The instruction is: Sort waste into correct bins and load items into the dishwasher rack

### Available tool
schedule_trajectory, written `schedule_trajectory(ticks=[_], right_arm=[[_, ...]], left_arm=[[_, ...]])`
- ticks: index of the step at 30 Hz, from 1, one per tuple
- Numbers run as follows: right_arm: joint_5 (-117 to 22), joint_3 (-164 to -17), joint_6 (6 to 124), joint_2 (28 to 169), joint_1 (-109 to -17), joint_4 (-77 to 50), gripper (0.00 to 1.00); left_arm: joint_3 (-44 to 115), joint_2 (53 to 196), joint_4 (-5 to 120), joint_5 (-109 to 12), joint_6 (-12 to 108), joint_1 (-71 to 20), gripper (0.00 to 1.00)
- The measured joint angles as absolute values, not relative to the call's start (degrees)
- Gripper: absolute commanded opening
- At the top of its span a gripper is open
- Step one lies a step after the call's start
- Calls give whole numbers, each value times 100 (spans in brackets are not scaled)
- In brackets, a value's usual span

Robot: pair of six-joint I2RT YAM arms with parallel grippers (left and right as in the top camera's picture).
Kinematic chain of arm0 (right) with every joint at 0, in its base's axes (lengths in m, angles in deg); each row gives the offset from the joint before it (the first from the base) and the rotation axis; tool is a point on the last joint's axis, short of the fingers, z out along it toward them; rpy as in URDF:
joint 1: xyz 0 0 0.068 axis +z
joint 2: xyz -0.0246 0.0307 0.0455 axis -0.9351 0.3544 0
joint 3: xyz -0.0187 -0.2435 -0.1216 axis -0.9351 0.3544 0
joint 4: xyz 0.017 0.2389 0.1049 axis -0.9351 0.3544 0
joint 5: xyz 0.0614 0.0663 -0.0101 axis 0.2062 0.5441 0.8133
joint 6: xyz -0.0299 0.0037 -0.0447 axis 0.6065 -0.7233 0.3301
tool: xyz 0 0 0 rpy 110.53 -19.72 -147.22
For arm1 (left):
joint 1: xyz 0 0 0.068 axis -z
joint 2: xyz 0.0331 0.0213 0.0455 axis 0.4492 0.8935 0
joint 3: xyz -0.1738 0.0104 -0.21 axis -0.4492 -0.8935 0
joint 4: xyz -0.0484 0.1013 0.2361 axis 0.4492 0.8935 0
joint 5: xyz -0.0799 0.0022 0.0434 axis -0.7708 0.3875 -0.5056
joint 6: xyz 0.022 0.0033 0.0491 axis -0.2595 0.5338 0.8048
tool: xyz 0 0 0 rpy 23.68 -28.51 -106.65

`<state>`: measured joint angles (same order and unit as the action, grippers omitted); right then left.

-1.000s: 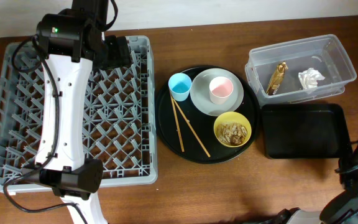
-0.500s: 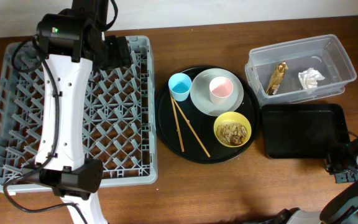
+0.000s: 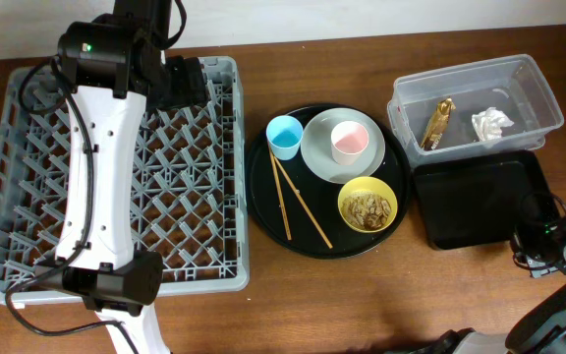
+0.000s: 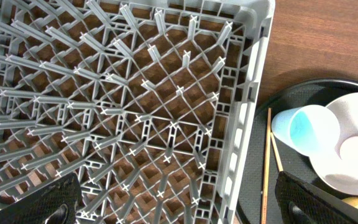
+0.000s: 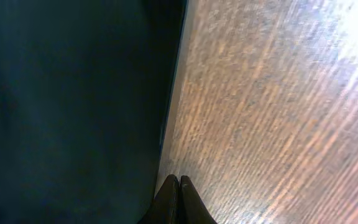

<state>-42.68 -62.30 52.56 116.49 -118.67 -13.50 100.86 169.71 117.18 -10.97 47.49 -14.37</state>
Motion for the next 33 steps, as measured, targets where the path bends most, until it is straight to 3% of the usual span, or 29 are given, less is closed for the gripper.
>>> schedule_trajectory(ticks=[12,19,22,26,29,33], right_arm=[[-4004,-6233,5409,11649,-11867,-1151,4],[-4161,-6600,5479,11499,-11867,104,5],[-4120,-6945,5578,10889,-11854,460,24],[-3693,-7828,6153,10187,-11384,1028,36],[-3862,-8775,6614,10087,-10405,1830,61],[-4690,-9981,7285,10157,-8431,2366,93]], left_arm=[[10086,16971,11718,-1097,4749,-1437,99],[10086,16971,11718,-1097,4749,-1437,99],[10086,16971,11718,-1097,4749,-1437,99],[10086,16971,11718,-1097,4749,-1437,99],[10086,16971,11718,-1097,4749,-1437,99],[10086,16971,11718,-1097,4749,-1437,99]])
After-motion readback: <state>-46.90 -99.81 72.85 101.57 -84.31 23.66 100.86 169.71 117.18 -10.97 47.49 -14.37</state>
